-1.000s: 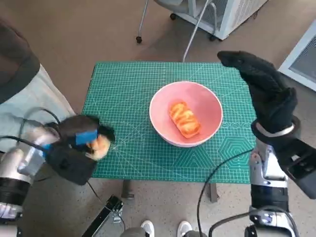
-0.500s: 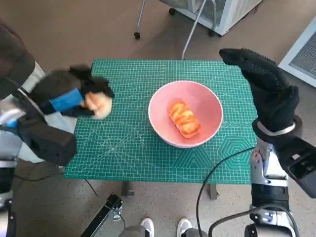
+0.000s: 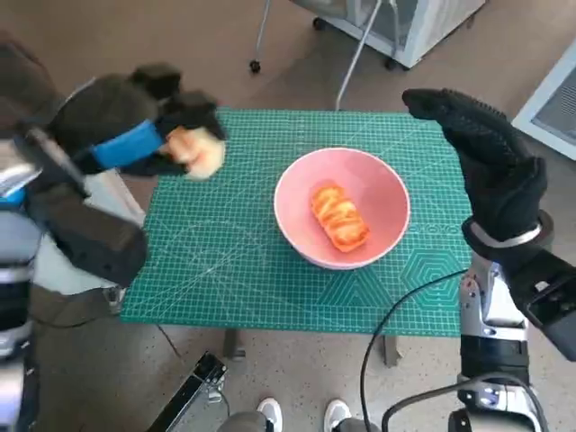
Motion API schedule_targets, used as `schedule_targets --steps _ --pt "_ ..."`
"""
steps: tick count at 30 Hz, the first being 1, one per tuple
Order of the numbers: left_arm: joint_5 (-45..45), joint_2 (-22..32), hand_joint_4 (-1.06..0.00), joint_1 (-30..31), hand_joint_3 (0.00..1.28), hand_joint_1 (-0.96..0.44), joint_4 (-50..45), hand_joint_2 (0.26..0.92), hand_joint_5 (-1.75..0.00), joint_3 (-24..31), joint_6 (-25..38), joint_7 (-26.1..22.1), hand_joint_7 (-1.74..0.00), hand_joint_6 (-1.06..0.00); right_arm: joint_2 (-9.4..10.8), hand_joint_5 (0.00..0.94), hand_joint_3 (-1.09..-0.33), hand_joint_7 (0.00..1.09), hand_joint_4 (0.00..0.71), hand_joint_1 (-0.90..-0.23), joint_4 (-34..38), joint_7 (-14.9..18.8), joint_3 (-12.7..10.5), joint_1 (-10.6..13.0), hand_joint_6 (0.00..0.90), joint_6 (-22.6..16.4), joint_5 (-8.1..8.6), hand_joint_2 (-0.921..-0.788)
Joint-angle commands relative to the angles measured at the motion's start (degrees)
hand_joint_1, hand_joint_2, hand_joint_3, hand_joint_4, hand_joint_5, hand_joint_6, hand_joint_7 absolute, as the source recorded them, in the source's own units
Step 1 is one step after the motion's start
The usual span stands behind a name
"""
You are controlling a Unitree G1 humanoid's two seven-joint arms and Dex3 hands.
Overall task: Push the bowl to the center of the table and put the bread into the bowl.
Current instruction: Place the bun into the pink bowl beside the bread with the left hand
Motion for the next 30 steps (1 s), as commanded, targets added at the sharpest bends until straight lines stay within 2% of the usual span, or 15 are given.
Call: schedule_targets --steps 1,7,16,17,18,19,20,21,22,23,24,26,30 --pt "2.4 -6.4 -0.54 -5.5 0.13 0.0 1.8 0.921 -1.22 -4.6 1.7 -0.2 -1.26 -0.63 0.0 0.251 -0.711 0.68 0.087 -0.653 1.1 0.3 -0.1 0.2 -0.001 0.5 0.06 -0.921" --pt "6.1 -13.5 -0.56 -10.6 0.12 0.0 10.5 0.921 -1.23 -9.4 0.3 2.8 -1.22 -0.65 0.3 0.254 -0.71 0.68 0.086 -0.654 0.7 0.0 0.2 0.2 -0.001 0.6 -0.23 -0.921" --pt "11.4 -21.2 -0.53 -14.8 0.14 0.0 24.1 0.92 -1.41 -15.3 -2.1 8.5 -1.08 -0.64 0.0 0.258 -0.711 0.68 0.086 -0.655 -0.1 -0.4 -0.1 0.8 -0.001 0.6 -0.64 -0.921" --pt "11.1 -22.0 -0.53 -14.8 0.14 0.0 25.3 0.92 -1.42 -15.7 -0.4 6.8 -1.08 -0.63 -0.2 0.259 -0.712 0.68 0.086 -0.654 -0.3 -0.5 -0.2 1.0 -0.001 0.6 -0.83 -0.921" --pt "10.8 -22.6 -0.5 -14.9 0.17 0.0 26.2 0.92 -1.43 -15.9 0.8 5.6 -1.15 -0.58 -0.2 0.259 -0.712 0.68 0.086 -0.654 -0.5 -0.6 -0.2 1.1 -0.001 0.6 -0.98 -0.921" --pt "10.4 -23.2 -0.45 -14.5 0.23 0.0 26.2 0.921 -1.44 -16.1 4.6 2.3 -1.27 -0.5 -0.4 0.259 -0.713 0.68 0.085 -0.654 -0.8 -0.7 -0.2 1.2 -0.001 0.7 -1.12 -0.921" --pt "10.1 -23.5 -0.37 -14.3 0.24 -0.01 26.1 0.902 -1.28 -16.3 7.2 0.0 -1.13 -0.4 -0.4 0.26 -0.713 0.68 0.085 -0.655 -1.0 -0.8 -0.3 1.3 -0.001 0.7 -1.24 -0.921" --pt "10.0 -24.6 -0.29 -14.4 0.24 -0.01 25.4 0.887 -0.94 -16.6 13.2 -4.3 -0.91 -0.26 -0.6 0.26 -0.713 0.68 0.085 -0.655 -1.4 -1.0 -0.3 1.4 -0.001 0.9 -1.31 -0.921" --pt "10.0 -25.3 -0.19 -14.5 0.21 -0.01 24.8 0.863 -0.6 -16.8 17.6 -7.3 -0.69 -0.16 -0.7 0.261 -0.714 0.68 0.084 -0.658 -1.6 -1.1 -0.4 1.6 -0.001 1.0 -1.37 -0.921" --pt "9.9 -26.2 -0.12 -14.6 0.2 -0.02 24.4 0.848 -0.38 -16.9 21.5 -9.8 -0.55 -0.1 -0.8 0.262 -0.714 0.68 0.083 -0.659 -2.0 -1.2 -0.4 1.7 -0.001 1.0 -1.41 -0.921" --pt "9.8 -26.7 -0.08 -14.7 0.18 -0.01 23.9 0.833 -0.25 -16.9 24.1 -11.4 -0.48 -0.07 -0.9 0.262 -0.714 0.68 0.083 -0.66 -2.2 -1.2 -0.5 1.8 -0.001 1.1 -1.45 -0.921" --pt "9.2 -27.2 -0.04 -14.5 0.16 -0.01 23.2 0.821 -0.13 -16.8 26.7 -13.1 -0.43 -0.04 -1.0 0.264 -0.715 0.68 0.083 -0.661 -2.6 -1.4 -0.6 1.9 -0.001 1.0 -1.6 -0.921" --pt "8.4 -26.9 -0.04 -13.5 0.13 -0.01 22.1 0.816 -0.05 -16.3 28.0 -13.8 -0.43 -0.03 -1.2 0.267 -0.716 0.68 0.081 -0.663 -2.8 -1.7 -1.0 2.0 -0.001 0.7 -1.85 -0.921"
